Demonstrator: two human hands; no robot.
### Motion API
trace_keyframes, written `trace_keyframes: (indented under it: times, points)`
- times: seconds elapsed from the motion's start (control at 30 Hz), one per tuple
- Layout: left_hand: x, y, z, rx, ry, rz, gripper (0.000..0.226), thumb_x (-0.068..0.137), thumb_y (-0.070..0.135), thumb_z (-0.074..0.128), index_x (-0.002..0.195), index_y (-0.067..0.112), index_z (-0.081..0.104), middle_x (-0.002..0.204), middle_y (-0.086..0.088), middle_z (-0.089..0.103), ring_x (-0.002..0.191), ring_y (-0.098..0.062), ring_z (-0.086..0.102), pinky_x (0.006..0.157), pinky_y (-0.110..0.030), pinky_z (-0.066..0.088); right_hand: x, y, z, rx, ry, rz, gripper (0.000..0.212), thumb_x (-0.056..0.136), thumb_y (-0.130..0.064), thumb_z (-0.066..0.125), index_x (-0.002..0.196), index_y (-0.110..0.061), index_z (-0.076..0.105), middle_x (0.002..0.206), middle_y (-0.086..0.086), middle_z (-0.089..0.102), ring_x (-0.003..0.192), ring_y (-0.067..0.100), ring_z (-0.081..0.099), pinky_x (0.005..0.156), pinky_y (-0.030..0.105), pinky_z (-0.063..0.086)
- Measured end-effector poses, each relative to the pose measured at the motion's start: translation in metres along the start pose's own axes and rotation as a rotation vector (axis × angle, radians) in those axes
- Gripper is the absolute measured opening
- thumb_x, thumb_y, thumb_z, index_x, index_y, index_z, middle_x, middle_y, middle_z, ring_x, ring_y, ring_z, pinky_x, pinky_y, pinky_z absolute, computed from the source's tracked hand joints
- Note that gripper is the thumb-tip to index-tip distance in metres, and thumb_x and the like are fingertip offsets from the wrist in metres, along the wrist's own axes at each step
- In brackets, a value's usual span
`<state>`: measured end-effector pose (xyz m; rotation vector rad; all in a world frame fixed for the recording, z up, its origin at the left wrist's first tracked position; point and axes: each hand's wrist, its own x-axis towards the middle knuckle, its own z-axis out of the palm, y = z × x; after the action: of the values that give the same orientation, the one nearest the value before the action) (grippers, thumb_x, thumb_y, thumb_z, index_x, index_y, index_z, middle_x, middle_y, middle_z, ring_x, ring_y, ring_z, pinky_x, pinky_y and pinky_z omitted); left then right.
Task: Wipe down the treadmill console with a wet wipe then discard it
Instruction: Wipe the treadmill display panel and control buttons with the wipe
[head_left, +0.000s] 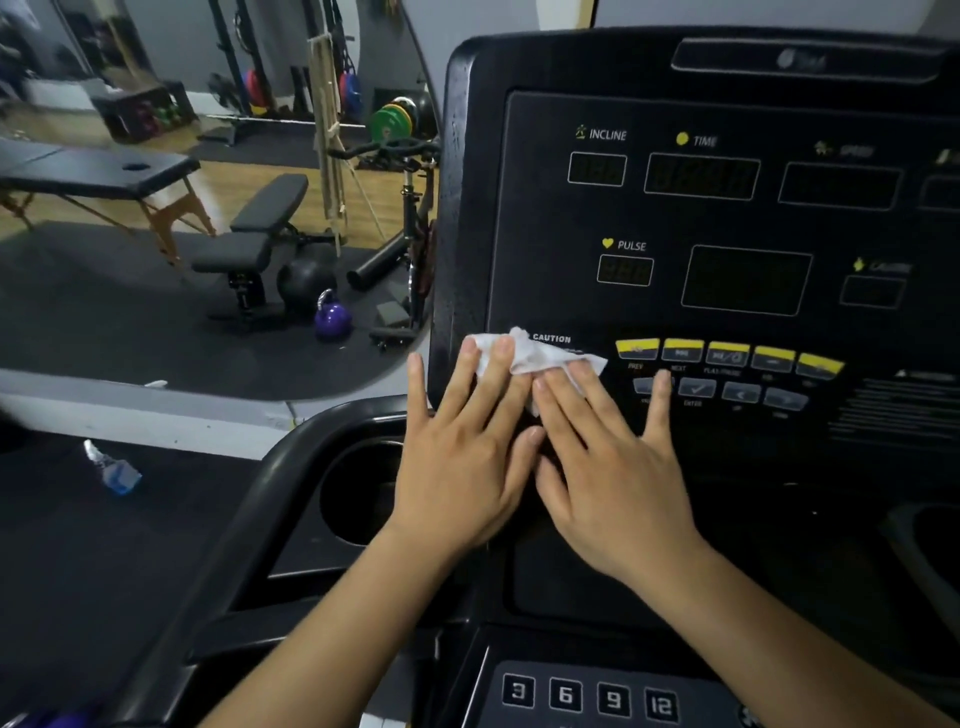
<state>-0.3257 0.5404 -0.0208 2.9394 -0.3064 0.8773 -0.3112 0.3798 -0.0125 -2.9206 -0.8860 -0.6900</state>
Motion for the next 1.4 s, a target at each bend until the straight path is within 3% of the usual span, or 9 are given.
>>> trace_keyframes:
  times: [0.17, 0.4, 0.63, 0.8, 1.03, 1.23, 1.4]
  points:
    - [0.034, 0.006, -0.012, 0.029, -0.017, 0.018, 0.058, 0.104, 0.045, 0.017, 0.149, 0.016, 0.041, 0.159, -0.007, 0.029, 0.149, -0.029, 0.020, 0.118, -0.062, 0.000, 0.023, 0.010, -0.016, 0.001, 0.031, 0.092, 0.060, 0.096, -0.036, 0.025, 0.150, -0.010, 0.031, 0.159, 0.001, 0.029, 0.150, 0.015, 0.012, 0.113, 0.070, 0.004]
    - [0.019, 0.027, -0.002, -0.042, -0.040, 0.047, 0.060, 0.103, 0.048, 0.020, 0.150, 0.016, 0.039, 0.161, -0.007, 0.024, 0.150, -0.028, 0.015, 0.118, -0.062, 0.003, -0.007, 0.019, -0.004, 0.026, 0.034, 0.118, 0.059, 0.096, -0.034, 0.028, 0.151, -0.011, 0.030, 0.159, 0.001, 0.029, 0.150, 0.014, 0.012, 0.113, 0.070, 0.009]
    - [0.061, 0.043, -0.005, -0.041, 0.012, 0.081, 0.058, 0.104, 0.046, 0.021, 0.151, 0.015, 0.036, 0.162, -0.007, 0.023, 0.150, -0.028, 0.014, 0.117, -0.063, 0.001, 0.011, 0.047, -0.018, 0.027, 0.124, 0.203, 0.058, 0.097, -0.031, 0.028, 0.151, -0.011, 0.031, 0.159, 0.000, 0.028, 0.150, 0.013, 0.012, 0.114, 0.068, 0.002]
    - [0.030, 0.058, 0.006, -0.027, -0.046, 0.159, 0.061, 0.104, 0.049, 0.020, 0.152, 0.014, 0.034, 0.162, -0.007, 0.021, 0.151, -0.028, 0.012, 0.118, -0.063, 0.000, -0.029, 0.052, -0.004, 0.027, 0.096, 0.179, 0.057, 0.095, -0.031, 0.034, 0.148, -0.011, 0.037, 0.156, 0.001, 0.034, 0.149, 0.014, 0.016, 0.113, 0.070, 0.010]
    - [0.076, 0.081, -0.003, -0.002, -0.009, 0.164, 0.059, 0.104, 0.046, 0.022, 0.150, 0.013, 0.036, 0.160, -0.009, 0.028, 0.149, -0.029, 0.020, 0.117, -0.063, -0.002, -0.008, 0.087, -0.021, -0.001, 0.144, 0.239, 0.054, 0.098, -0.028, 0.029, 0.149, -0.011, 0.035, 0.158, 0.000, 0.032, 0.149, 0.012, 0.014, 0.115, 0.067, 0.004]
    - [0.047, 0.082, 0.001, 0.021, -0.068, 0.204, 0.060, 0.103, 0.051, 0.024, 0.149, 0.015, 0.039, 0.160, -0.006, 0.028, 0.148, -0.027, 0.023, 0.116, -0.065, 0.001, -0.044, 0.101, -0.012, -0.012, 0.119, 0.139, 0.055, 0.097, -0.036, 0.036, 0.149, -0.016, 0.038, 0.156, -0.003, 0.035, 0.149, 0.012, 0.017, 0.113, 0.070, 0.010]
    - [0.071, 0.104, 0.001, 0.067, -0.046, 0.171, 0.060, 0.104, 0.050, 0.024, 0.151, 0.015, 0.036, 0.160, -0.007, 0.028, 0.148, -0.030, 0.024, 0.116, -0.065, 0.005, -0.024, 0.135, -0.029, -0.039, 0.130, 0.156, 0.053, 0.100, -0.039, 0.033, 0.149, -0.018, 0.035, 0.158, -0.004, 0.030, 0.149, 0.011, 0.014, 0.114, 0.069, 0.005]
